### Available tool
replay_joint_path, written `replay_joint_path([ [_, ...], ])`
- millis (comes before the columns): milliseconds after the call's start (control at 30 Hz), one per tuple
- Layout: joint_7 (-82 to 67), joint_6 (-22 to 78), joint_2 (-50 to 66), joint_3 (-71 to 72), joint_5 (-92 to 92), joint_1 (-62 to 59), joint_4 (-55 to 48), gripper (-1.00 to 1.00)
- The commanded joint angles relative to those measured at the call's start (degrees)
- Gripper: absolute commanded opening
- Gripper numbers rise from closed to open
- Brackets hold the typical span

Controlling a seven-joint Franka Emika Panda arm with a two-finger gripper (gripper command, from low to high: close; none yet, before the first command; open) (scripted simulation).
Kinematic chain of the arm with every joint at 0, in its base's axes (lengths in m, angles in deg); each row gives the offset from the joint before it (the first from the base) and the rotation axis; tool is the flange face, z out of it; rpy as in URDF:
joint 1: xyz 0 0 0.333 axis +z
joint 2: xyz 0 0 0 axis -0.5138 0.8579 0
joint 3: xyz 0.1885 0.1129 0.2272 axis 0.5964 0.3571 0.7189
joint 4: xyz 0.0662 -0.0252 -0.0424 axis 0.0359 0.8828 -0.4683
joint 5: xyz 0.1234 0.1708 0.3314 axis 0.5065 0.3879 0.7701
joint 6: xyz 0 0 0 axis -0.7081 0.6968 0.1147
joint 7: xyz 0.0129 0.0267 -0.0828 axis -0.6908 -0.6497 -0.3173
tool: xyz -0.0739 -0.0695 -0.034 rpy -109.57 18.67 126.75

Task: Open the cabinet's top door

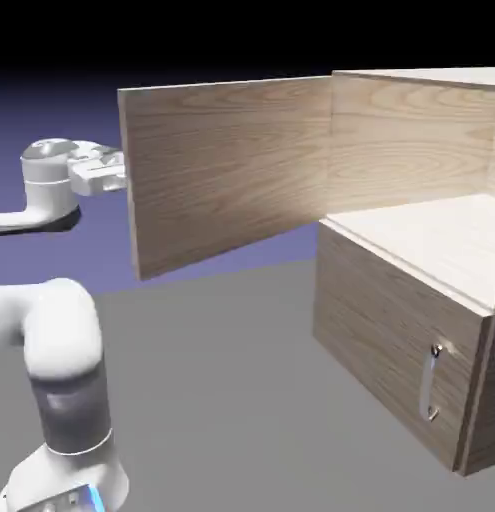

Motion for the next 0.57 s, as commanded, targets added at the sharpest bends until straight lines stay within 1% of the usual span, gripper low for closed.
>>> replay_joint_path([
  [0, -0.16, 1.63, 0.25, 1.26, 0.71, -1.76, -2.07, -1.0],
  [533, -5.56, 24.22, -1.22, 14.83, 7.11, -29.56, -35.29, -1.0],
])
